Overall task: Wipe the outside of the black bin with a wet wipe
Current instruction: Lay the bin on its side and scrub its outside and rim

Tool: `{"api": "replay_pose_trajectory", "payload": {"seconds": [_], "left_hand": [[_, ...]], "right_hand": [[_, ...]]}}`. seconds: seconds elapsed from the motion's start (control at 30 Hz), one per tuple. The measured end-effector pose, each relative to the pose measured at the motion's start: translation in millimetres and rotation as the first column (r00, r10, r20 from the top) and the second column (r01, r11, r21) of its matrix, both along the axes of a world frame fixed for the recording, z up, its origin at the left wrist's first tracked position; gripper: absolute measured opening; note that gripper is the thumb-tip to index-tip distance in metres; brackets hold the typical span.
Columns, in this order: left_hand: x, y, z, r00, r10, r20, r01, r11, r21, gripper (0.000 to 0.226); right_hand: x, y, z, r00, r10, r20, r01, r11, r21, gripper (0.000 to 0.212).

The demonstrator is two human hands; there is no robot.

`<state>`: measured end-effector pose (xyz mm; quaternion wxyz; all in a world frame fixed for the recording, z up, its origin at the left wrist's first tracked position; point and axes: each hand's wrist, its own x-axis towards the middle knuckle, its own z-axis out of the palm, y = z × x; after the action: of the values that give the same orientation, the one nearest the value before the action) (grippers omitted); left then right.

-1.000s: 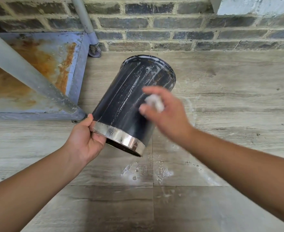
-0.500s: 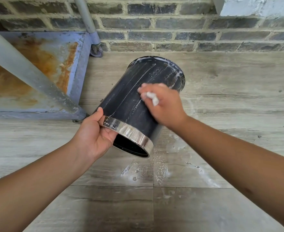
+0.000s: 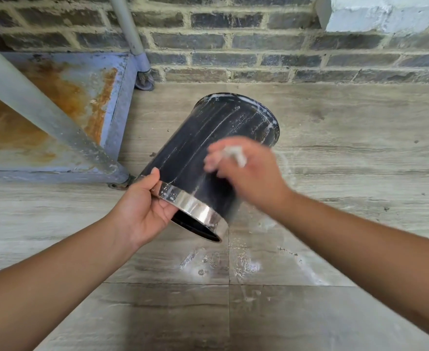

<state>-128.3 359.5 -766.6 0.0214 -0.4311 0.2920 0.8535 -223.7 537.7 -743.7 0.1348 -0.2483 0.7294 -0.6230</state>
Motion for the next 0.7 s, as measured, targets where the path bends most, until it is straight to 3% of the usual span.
{"api": "replay_pose_trajectory", "payload": {"seconds": [0.1, 0.2, 0.33, 0.57, 0.7], "left_hand": [[5.0, 2.5, -1.4, 0.999, -0.033, -0.005, 0.033, 0.999, -0.010, 0.026], [6.3, 4.5, -0.6, 0.992, -0.125, -0.004, 0.125, 0.991, -0.043, 0.032], [4.6, 6.3, 0.0, 0.971, -0.235, -0.029, 0.232, 0.968, -0.099, 0.038], [-0.4, 8.8, 4.8, 0.928, -0.365, -0.076, 0.354, 0.926, -0.130, 0.055], [7.5, 4.1, -0.9, 0.907, -0.412, -0.091, 0.413, 0.911, -0.009, 0.082]], "right_hand": [[-64.3, -1.9, -2.6, 0.970, -0.241, -0.030, 0.243, 0.963, 0.117, 0.011], [-98.5, -6.0, -15.3, 0.953, -0.207, -0.222, 0.270, 0.912, 0.309, 0.008], [-70.0, -7.7, -36.0, 0.922, -0.125, -0.366, 0.286, 0.856, 0.430, 0.016], [27.1, -13.5, -30.3, 0.821, 0.108, -0.560, 0.088, 0.946, 0.313, 0.029], [83.1, -22.4, -21.1, 0.899, 0.228, -0.375, -0.169, 0.968, 0.185, 0.021]]}}
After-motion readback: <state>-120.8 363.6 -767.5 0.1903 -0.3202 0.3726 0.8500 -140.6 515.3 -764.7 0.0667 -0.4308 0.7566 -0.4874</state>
